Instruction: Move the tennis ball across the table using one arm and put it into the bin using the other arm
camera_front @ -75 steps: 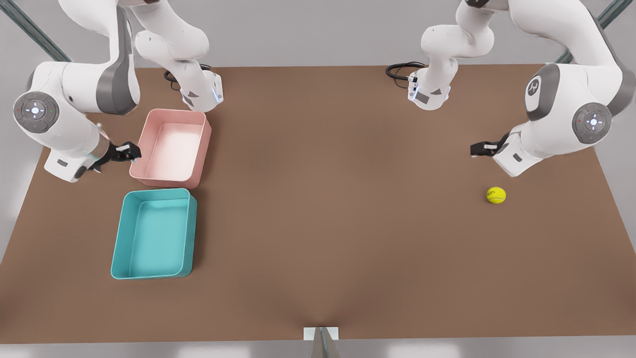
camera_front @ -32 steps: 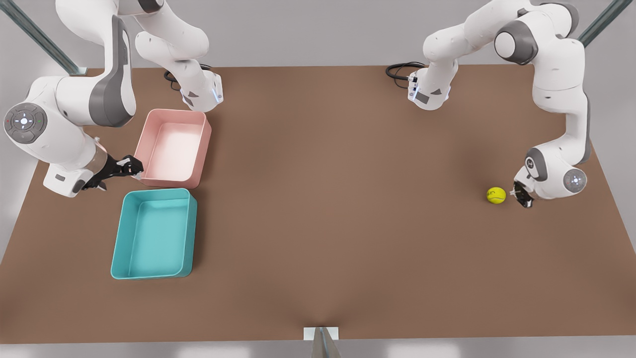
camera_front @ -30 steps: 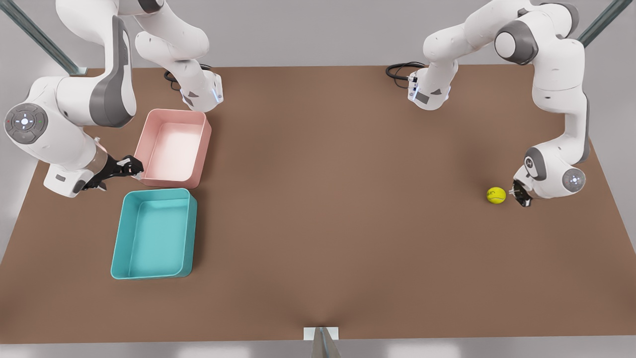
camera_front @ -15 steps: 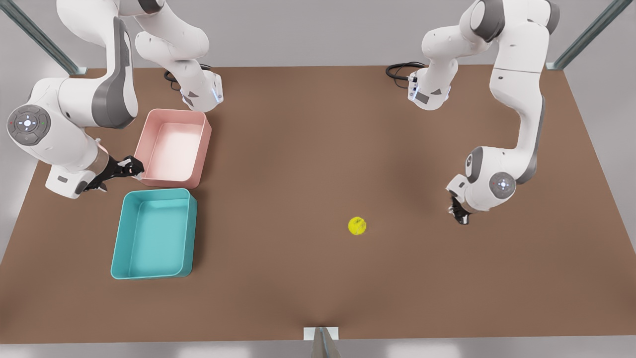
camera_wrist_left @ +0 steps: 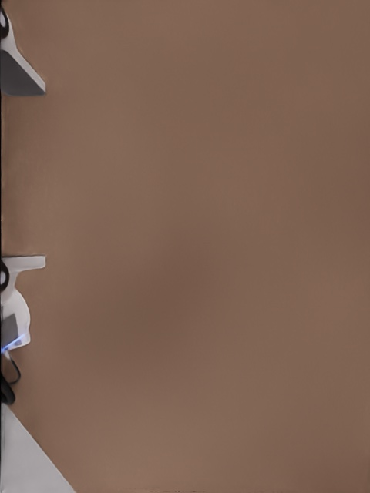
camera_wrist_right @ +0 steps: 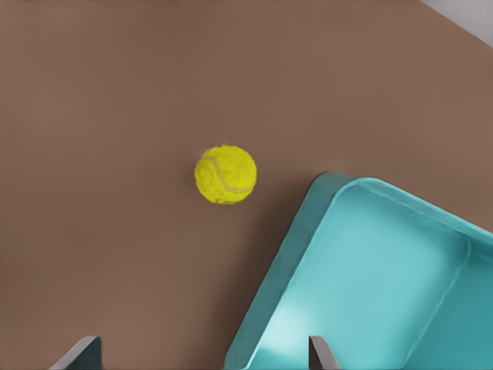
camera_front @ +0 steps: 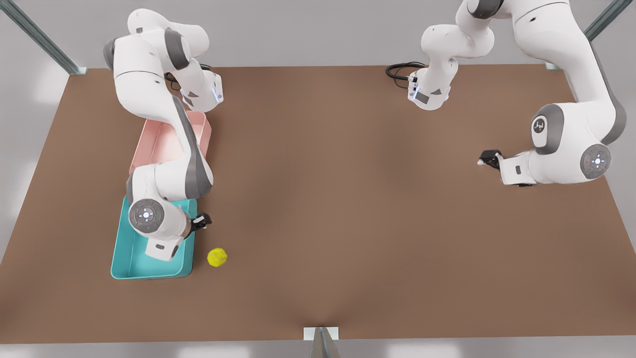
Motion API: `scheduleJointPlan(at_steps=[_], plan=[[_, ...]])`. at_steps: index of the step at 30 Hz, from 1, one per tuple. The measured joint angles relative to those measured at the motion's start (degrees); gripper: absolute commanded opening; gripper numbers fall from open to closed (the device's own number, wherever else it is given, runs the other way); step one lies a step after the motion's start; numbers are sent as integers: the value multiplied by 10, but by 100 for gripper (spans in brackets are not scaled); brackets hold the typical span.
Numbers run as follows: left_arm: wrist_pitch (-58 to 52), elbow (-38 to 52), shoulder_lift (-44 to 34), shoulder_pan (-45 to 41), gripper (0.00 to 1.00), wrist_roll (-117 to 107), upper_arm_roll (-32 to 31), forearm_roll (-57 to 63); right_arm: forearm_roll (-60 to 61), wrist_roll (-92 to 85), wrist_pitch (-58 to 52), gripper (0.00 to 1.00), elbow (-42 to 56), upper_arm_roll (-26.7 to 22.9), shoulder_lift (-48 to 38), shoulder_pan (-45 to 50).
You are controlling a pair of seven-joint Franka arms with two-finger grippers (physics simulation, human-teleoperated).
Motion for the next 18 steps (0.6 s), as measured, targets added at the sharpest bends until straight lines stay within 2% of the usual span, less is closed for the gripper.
scheduleJointPlan(at_steps=[10, 13, 18], plan=[[-62, 5, 0, 0, 100, -144, 0, 2, -2, 42, 66, 100, 7, -8, 35, 0], [-68, 5, 0, 0, 100, -174, 0, 2, -4, -17, 104, 100, 7, -32, 65, -17], [-89, 5, 6, -2, 100, -214, 0, 0, 0, -166, 185, 100, 48, -35, 121, -34]])
